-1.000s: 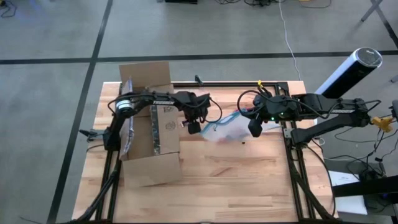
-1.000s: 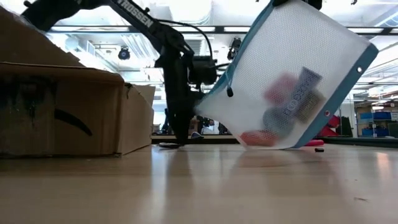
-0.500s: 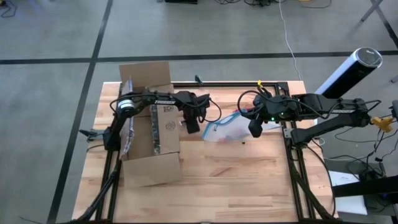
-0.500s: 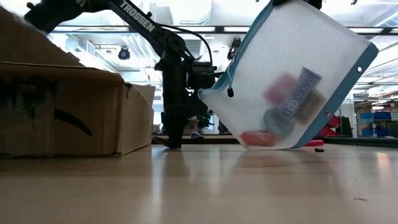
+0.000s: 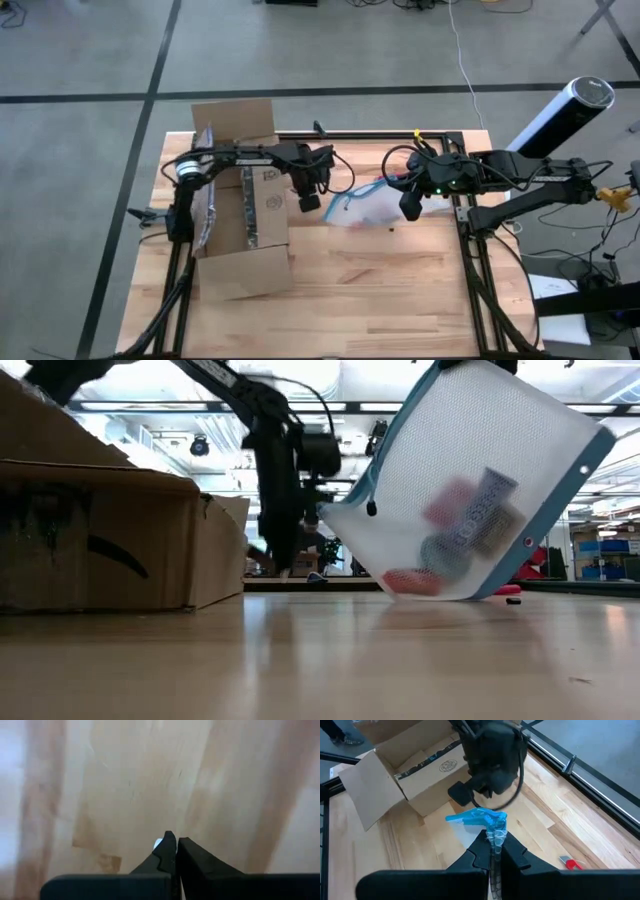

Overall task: Unpack boxes
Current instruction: Put the brown chocolate bar into the blue transparent zip bag

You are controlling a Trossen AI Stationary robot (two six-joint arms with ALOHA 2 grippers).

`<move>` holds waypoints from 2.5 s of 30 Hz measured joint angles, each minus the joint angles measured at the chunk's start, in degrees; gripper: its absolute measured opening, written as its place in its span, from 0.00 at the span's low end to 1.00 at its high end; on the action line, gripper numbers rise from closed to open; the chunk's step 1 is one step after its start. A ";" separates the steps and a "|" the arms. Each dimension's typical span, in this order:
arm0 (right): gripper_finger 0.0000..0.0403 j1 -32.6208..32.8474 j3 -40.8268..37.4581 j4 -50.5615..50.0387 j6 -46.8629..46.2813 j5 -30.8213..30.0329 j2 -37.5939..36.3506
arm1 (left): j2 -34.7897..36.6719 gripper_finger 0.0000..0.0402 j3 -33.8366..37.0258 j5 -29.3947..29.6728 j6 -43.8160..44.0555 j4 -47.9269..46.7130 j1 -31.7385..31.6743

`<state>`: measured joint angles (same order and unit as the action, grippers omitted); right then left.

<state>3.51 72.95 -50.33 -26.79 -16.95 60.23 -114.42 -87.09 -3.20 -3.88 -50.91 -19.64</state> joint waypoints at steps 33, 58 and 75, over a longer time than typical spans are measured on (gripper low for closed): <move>0.00 -0.02 -0.46 19.91 5.75 5.37 7.20 | 25.52 0.00 -0.22 -27.03 16.66 42.57 2.04; 0.00 -0.15 -0.17 30.44 9.48 2.30 7.39 | 25.90 0.00 -0.20 -33.97 20.34 37.81 2.71; 0.00 -0.13 -0.17 32.68 9.45 4.09 7.39 | 24.60 0.00 -0.17 -33.67 19.52 34.51 2.67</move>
<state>3.38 72.77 -17.65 -17.34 -12.86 67.61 -89.82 -87.26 -36.87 15.63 -16.40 -16.97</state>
